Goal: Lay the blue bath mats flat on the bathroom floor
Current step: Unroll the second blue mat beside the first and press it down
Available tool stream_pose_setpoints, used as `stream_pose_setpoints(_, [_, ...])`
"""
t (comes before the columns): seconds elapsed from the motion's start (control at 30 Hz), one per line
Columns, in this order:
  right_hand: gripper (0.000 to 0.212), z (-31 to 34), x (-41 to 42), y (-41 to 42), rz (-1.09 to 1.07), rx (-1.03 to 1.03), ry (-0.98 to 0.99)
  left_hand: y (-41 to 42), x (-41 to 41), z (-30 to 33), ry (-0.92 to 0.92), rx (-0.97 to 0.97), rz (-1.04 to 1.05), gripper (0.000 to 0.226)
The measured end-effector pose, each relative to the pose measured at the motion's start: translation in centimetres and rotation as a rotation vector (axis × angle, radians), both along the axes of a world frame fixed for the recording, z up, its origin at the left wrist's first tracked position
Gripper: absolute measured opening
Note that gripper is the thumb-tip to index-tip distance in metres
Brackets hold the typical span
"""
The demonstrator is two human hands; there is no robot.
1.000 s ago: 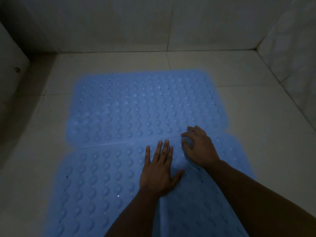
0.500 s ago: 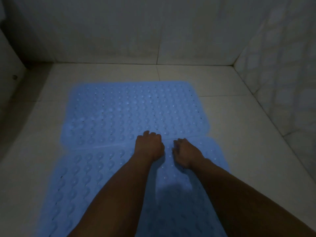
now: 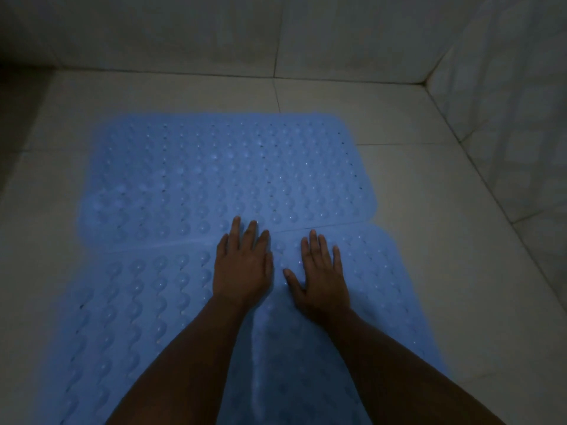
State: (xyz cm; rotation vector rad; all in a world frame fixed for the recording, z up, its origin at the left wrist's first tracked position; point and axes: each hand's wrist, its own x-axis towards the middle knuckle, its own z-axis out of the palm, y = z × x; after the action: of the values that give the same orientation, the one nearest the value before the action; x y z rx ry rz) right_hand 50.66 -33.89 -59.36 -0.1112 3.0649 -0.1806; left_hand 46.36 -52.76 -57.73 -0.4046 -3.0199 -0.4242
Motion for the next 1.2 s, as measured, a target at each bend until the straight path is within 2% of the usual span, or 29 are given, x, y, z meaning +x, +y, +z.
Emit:
stream_pose_setpoints(0.13, [0.085, 1.3, -0.5, -0.1, -0.008, -0.055, -0.188, 0.2, 0.2, 0.3, -0.01, 0.006, 0.011, 0.051])
stream_pose_setpoints(0.23, [0.077, 5.2, -4.1, 1.1, -0.054, -0.272, -0.503, 1.1, -0.2, 1.8, -0.067, 0.004, 0.042, 0.057])
stream_pose_setpoints(0.27, [0.071, 7.0, -5.6, 1.9, -0.095, -0.356, -0.553, 1.7, -0.3, 2.4, -0.113, 0.005, 0.052, 0.059])
stream_pose_setpoints(0.33, [0.056, 10.4, -8.1, 4.4, -0.191, -0.463, -0.478, 3.6, -0.6, 3.8, -0.188, 0.019, 0.055, 0.057])
stream_pose_setpoints(0.43, [0.041, 12.2, -9.2, 8.1, -0.221, -0.405, -0.382, 6.8, -0.9, 5.0, -0.216, 0.035, -0.01, 0.05])
stream_pose_setpoints(0.5, [0.039, 11.9, -8.9, 10.2, -0.235, -0.34, -0.385, 9.3, -0.5, 4.8, -0.225, 0.035, -0.071, 0.051])
stream_pose_setpoints(0.6, [0.036, 10.7, -8.5, 12.4, -0.259, -0.341, -0.279, 12.9, 0.3, 3.6, -0.235, 0.054, -0.196, 0.056])
stream_pose_setpoints(0.73, [0.031, 7.7, -7.3, 14.2, -0.248, -0.372, -0.121, 15.6, 0.8, 0.0, -0.3, -0.096, -0.411, 0.073])
stream_pose_setpoints(0.8, [0.035, 6.4, -6.7, 14.6, -0.221, -0.358, -0.058, 15.7, 1.2, -1.7, -0.251, -0.111, -0.393, 0.084])
stream_pose_setpoints(0.93, [0.039, 4.8, -5.8, 15.8, -0.202, -0.368, 0.055, 15.7, 1.5, -3.8, -0.069, -0.052, -0.347, 0.092])
stream_pose_setpoints(1.07, [0.048, 6.0, -5.9, 18.3, -0.195, -0.277, -0.019, 16.4, 1.4, -3.0, -0.143, -0.053, -0.323, 0.096])
stream_pose_setpoints(1.13, [0.052, 7.3, -6.5, 19.1, -0.161, -0.207, -0.134, 17.0, 0.3, -0.7, -0.305, -0.154, -0.343, 0.096])
stream_pose_setpoints(1.2, [0.05, 8.7, -7.3, 19.1, -0.127, -0.129, -0.299, 17.9, -2.0, 3.2, -0.4, -0.212, -0.338, 0.082])
